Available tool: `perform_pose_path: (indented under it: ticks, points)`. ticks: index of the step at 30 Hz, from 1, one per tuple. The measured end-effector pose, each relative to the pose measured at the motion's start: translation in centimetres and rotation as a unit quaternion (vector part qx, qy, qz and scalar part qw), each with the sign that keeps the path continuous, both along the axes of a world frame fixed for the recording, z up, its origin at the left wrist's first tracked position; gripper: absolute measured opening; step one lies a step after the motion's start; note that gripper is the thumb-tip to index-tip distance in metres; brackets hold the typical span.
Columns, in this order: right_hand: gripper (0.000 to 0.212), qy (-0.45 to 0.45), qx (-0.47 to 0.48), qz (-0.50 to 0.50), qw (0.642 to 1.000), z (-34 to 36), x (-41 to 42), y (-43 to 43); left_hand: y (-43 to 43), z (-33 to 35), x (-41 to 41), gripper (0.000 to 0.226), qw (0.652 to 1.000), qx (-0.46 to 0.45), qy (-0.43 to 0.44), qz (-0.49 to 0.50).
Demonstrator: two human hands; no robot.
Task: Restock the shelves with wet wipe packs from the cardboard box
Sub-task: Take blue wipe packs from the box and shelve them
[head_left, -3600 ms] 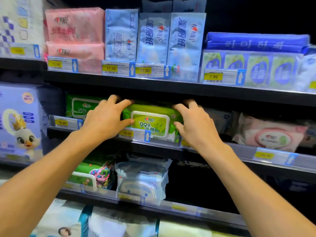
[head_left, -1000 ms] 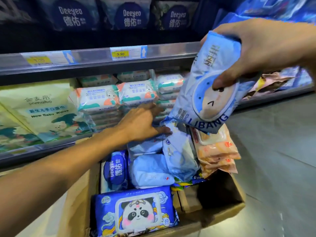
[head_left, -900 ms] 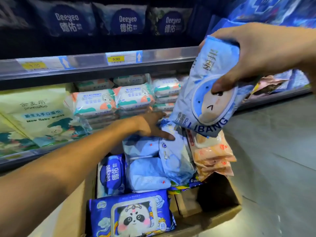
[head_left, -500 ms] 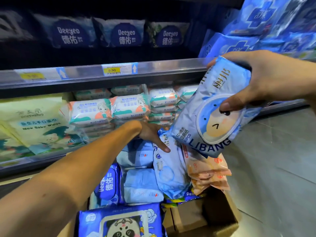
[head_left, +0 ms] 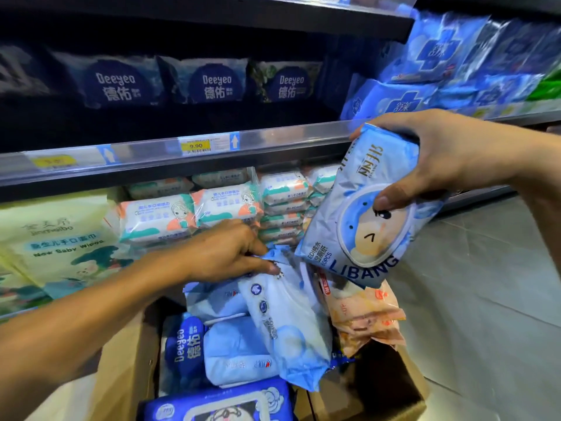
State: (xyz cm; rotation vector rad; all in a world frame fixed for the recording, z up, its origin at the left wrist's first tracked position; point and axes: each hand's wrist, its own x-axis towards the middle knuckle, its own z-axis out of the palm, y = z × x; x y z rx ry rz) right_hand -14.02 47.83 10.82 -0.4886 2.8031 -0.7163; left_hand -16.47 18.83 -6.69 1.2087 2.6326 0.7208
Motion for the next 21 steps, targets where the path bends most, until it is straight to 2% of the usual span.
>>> perform_pose_path:
  ticks: [4,6,7,11,13,15,17,20,21]
  points:
    - [0.064,0.002,-0.005,0.006,1.000,0.7,0.3,-2.1,-5.7,5.4,1.4,0.058,0.996,0.055,0.018,0.073]
    - [0.061,0.011,-0.004,0.006,1.000,1.2,0.3,-3.3,-8.1,6.0,1.5,0.059,0.988,0.023,-0.003,0.152]
    - [0.061,0.011,-0.009,0.003,1.000,1.3,0.3,-3.9,-9.0,5.7,1.8,0.061,0.980,0.005,-0.040,0.196]
    - [0.072,0.026,-0.008,0.023,0.999,1.5,0.2,-6.7,-11.5,-1.1,2.0,0.053,0.920,-0.024,-0.201,0.336]
    - [0.073,0.013,-0.008,0.038,0.999,1.2,-0.1,-8.0,-12.0,-3.7,1.7,0.047,0.895,0.032,-0.254,0.365]
    - [0.070,0.001,-0.002,0.046,0.999,0.5,-0.4,-9.0,-11.8,-4.4,2.1,0.034,0.854,0.122,-0.297,0.409]
    - [0.067,-0.006,0.012,0.054,0.998,-0.2,-0.5,-9.9,-11.5,-4.5,3.0,0.027,0.823,0.181,-0.337,0.420]
    - [0.066,-0.015,0.010,0.055,0.998,-0.9,-0.7,-10.6,-11.3,-4.0,4.1,0.030,0.807,0.192,-0.376,0.413]
    - [0.065,-0.018,0.004,0.054,0.998,-0.8,-0.8,-10.7,-11.5,-3.8,4.6,0.035,0.791,0.190,-0.412,0.409]
